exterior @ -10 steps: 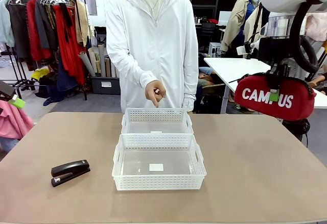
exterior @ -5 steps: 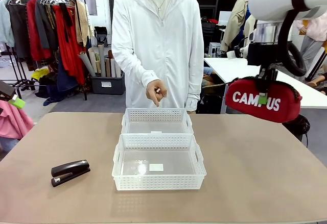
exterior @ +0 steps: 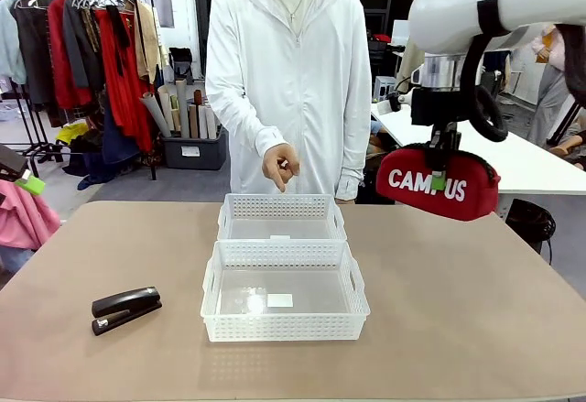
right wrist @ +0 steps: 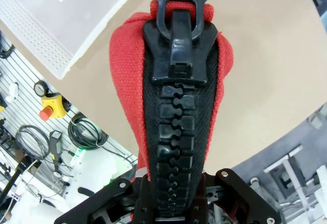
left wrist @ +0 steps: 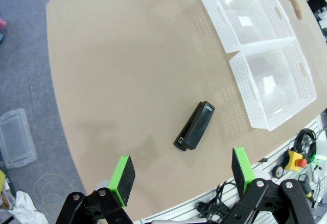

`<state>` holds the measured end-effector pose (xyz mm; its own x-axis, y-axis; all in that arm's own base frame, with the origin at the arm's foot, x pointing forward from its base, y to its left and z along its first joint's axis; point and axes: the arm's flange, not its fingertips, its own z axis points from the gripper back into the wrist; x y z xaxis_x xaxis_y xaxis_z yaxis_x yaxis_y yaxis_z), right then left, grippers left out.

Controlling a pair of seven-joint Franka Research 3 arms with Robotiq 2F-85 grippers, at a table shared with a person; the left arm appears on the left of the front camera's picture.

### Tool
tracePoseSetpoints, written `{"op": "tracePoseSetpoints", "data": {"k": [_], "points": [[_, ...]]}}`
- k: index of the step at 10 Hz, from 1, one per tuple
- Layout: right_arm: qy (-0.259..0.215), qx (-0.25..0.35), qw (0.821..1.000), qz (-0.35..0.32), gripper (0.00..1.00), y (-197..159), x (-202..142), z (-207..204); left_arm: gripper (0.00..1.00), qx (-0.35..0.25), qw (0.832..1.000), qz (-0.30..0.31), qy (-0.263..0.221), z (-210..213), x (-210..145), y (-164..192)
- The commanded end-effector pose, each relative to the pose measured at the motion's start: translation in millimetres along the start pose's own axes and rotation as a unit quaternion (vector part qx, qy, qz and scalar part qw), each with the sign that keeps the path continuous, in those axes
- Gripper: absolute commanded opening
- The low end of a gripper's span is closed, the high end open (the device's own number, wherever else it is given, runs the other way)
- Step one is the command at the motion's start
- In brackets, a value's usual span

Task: Distribute items into two baskets.
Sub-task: Move the picked Pencil pouch towards the Organizing basket indicated by the person, stopping as directed.

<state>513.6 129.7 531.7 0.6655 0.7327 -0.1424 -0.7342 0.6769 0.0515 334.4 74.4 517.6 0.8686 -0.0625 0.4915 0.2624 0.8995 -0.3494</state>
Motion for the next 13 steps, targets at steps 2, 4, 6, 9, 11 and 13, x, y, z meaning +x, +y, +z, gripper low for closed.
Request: {"op": "tracePoseSetpoints", "data": {"k": [2, 4, 6, 9, 11, 13], "points": [[0.000, -0.010, 0.999, 0.043, 0.00, -6.5, 22.9, -3.6, 0.98, -0.005, 1.000, 0.000, -0.002, -0.3, -0.7, 0.3], [-0.006, -0.017, 0.998, 0.067, 0.00, -6.1, 35.0, -9.6, 0.98, -0.005, 1.000, 0.000, -0.002, -0.3, -0.7, 0.3], [-0.010, -0.016, 0.996, 0.092, 0.00, -5.8, 48.2, -18.0, 0.98, -0.005, 1.000, 0.000, -0.002, -0.3, -0.7, 0.3], [-0.010, -0.026, 0.992, 0.127, 0.00, -7.8, 67.5, -28.5, 0.98, -0.005, 1.000, 0.000, -0.002, -0.3, -0.7, 0.3], [-0.017, -0.032, 0.987, 0.154, 0.00, -11.5, 83.6, -36.1, 0.98, -0.005, 1.000, 0.000, -0.002, -0.3, -0.7, 0.3], [-0.014, -0.030, 0.985, 0.172, 0.00, -13.6, 99.9, -42.0, 0.98, -0.005, 1.000, 0.000, -0.002, -0.3, -0.7, 0.3]]}}
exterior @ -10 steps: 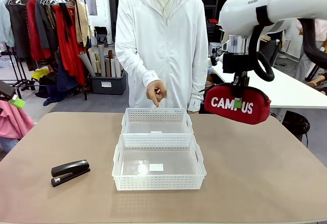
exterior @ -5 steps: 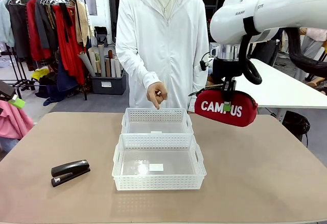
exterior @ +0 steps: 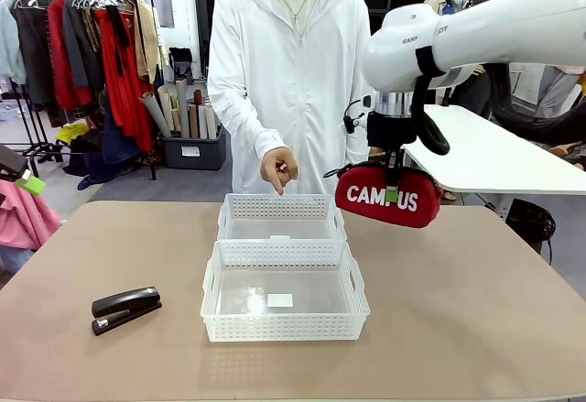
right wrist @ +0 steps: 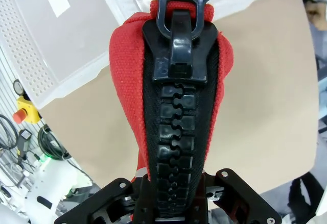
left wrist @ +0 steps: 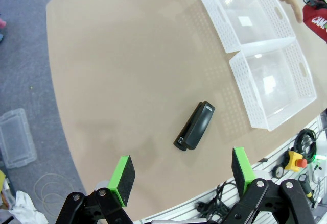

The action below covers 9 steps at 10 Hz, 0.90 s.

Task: Distribute items into two baskets.
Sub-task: Move the picked Pencil pouch towards the Organizing basket indicated by the person, stopping as directed.

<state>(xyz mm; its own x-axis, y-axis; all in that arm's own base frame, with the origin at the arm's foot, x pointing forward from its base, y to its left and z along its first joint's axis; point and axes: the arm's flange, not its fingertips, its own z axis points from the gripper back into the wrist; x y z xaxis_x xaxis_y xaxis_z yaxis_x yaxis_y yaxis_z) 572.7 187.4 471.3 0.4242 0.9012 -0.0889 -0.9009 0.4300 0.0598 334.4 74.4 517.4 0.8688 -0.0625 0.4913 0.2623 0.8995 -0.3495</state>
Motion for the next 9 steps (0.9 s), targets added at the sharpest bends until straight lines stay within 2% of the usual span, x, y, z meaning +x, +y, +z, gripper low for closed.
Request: {"op": "tracePoseSetpoints", "data": {"k": [1, 6, 7, 8, 9], "points": [[0.004, -0.017, 0.999, 0.033, 0.00, -12.1, 13.8, 2.0, 0.98, -0.005, 1.000, 0.000, -0.002, -0.2, -0.6, 0.2], [-0.011, -0.024, 0.997, 0.079, 0.00, -29.4, 36.7, -14.2, 0.98, -0.005, 1.000, 0.000, -0.002, -0.2, -0.6, 0.2], [0.000, -0.011, 0.997, 0.078, 0.00, -33.9, 38.6, -16.2, 0.98, -0.005, 1.000, 0.000, -0.002, -0.2, -0.6, 0.2], [0.001, -0.010, 0.997, 0.077, 0.00, -32.8, 12.2, -5.3, 0.98, -0.005, 1.000, 0.000, -0.002, -0.2, -0.6, 0.2], [0.021, -0.012, 0.998, 0.059, 0.00, -20.3, -40.0, 12.9, 0.98, -0.005, 1.000, 0.000, -0.002, -0.2, -0.6, 0.2]]}}
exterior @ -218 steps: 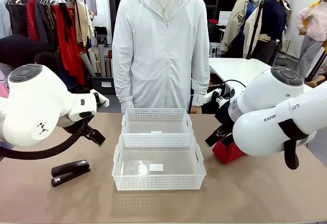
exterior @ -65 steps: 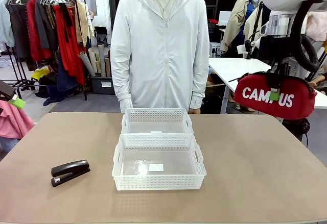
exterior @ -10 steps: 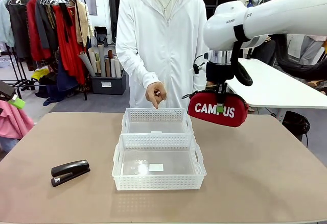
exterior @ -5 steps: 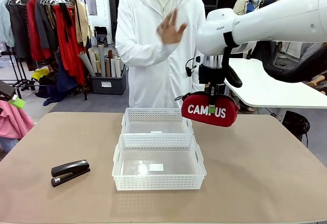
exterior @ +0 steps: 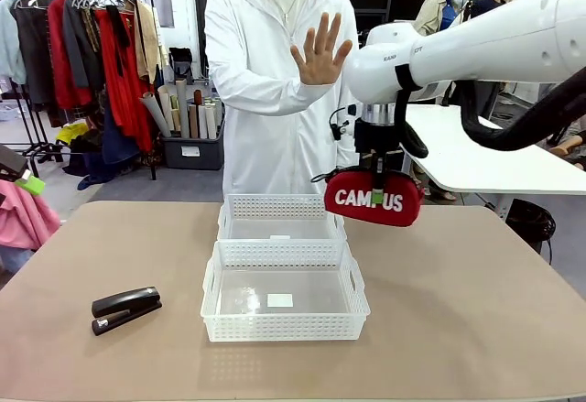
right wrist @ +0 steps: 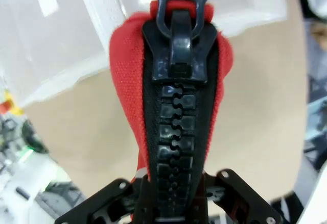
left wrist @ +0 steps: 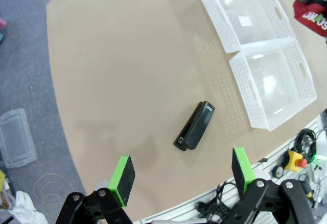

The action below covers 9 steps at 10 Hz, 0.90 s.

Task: Distribute items into two baskets.
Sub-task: Move the picked Pencil pouch towards the Organizing basket indicated by the person, stopping as directed.

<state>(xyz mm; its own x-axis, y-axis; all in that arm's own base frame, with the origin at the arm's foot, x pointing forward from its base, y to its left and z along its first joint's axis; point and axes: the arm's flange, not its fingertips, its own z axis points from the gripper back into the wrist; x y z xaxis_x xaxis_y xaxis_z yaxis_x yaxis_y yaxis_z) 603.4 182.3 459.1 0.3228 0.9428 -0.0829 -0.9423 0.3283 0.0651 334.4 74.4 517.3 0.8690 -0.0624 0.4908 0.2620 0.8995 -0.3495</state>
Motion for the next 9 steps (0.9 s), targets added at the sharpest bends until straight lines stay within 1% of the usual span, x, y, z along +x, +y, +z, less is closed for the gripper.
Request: {"op": "tracePoseSetpoints", "data": {"k": [1, 2, 3, 4, 5, 6, 7, 9], "points": [[0.032, -0.005, 0.999, -0.012, 0.00, 39.0, -90.4, 35.8, 0.98, -0.005, 1.000, 0.000, -0.002, -0.1, -0.6, 0.1], [0.028, -0.003, 0.999, -0.031, 0.00, 59.4, -123.2, 45.3, 0.98, -0.005, 1.000, 0.000, -0.002, -0.1, -0.6, 0.1], [0.026, -0.009, 0.999, -0.033, 0.00, 71.7, -142.4, 51.1, 0.98, -0.005, 1.000, 0.000, -0.002, -0.1, -0.6, 0.1], [0.023, 0.011, 0.999, -0.020, 0.00, 69.2, -151.2, 53.6, 0.98, -0.005, 1.000, 0.000, -0.002, -0.1, -0.6, 0.1], [0.033, 0.054, 0.998, -0.010, 0.00, 59.5, -154.7, 52.1, 0.98, -0.005, 1.000, 0.000, -0.002, -0.1, -0.6, 0.1], [0.044, 0.083, 0.995, 0.032, 0.00, 55.1, -155.3, 50.7, 0.98, -0.005, 1.000, 0.000, -0.002, -0.1, -0.6, 0.1], [0.034, 0.021, 0.998, -0.038, 0.00, 71.2, -165.7, 62.3, 0.98, -0.005, 1.000, 0.000, -0.002, -0.1, -0.6, 0.1], [0.034, 0.021, 0.998, -0.038, 0.00, 71.2, -165.7, 62.3, 0.98, -0.005, 1.000, 0.000, -0.002, -0.1, -0.6, 0.1]]}}
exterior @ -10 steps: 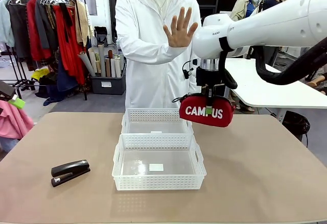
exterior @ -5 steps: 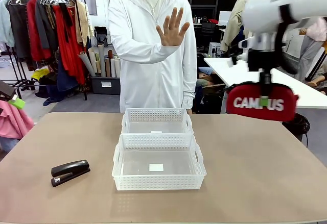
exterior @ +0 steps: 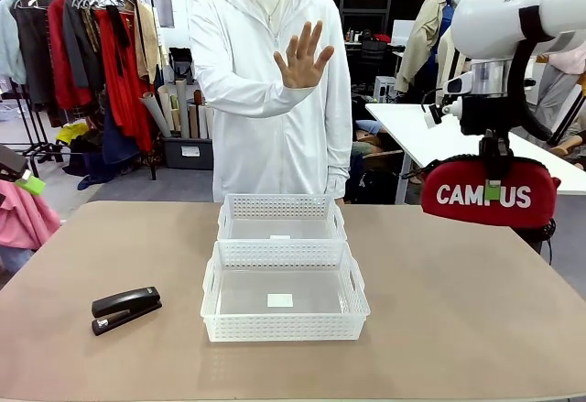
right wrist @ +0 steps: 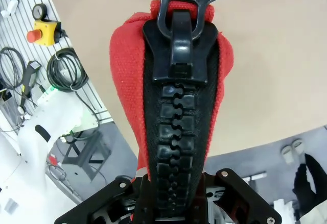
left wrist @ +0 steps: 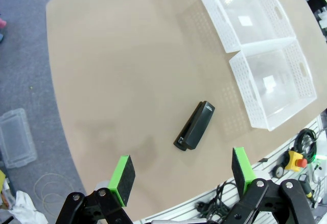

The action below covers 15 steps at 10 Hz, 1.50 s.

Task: Distribute items into two baskets.
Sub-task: Move the picked Pencil pouch towards the Organizing basket indicated by the person, stopping as directed, then place the picked Pencil pouch into the Organizing basket as instructed by the person.

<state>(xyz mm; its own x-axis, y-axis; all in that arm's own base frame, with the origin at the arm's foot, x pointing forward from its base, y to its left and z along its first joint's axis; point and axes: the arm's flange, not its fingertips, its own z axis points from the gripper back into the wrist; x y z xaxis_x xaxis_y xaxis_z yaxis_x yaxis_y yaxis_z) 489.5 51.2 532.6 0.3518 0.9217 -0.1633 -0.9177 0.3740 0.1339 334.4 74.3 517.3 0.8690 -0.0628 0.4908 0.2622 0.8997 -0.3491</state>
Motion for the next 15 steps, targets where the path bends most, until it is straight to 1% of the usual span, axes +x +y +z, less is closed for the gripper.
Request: {"op": "tracePoseSetpoints", "data": {"k": [1, 15], "points": [[-0.006, -0.016, 1.000, -0.018, 0.00, 2.6, 0.1, 6.6, 0.98, -0.005, 1.000, 0.000, -0.002, -0.1, -0.5, 0.3], [-0.006, -0.016, 1.000, -0.018, 0.00, 2.6, 0.1, 6.6, 0.98, -0.005, 1.000, 0.000, -0.002, -0.1, -0.5, 0.3]]}}
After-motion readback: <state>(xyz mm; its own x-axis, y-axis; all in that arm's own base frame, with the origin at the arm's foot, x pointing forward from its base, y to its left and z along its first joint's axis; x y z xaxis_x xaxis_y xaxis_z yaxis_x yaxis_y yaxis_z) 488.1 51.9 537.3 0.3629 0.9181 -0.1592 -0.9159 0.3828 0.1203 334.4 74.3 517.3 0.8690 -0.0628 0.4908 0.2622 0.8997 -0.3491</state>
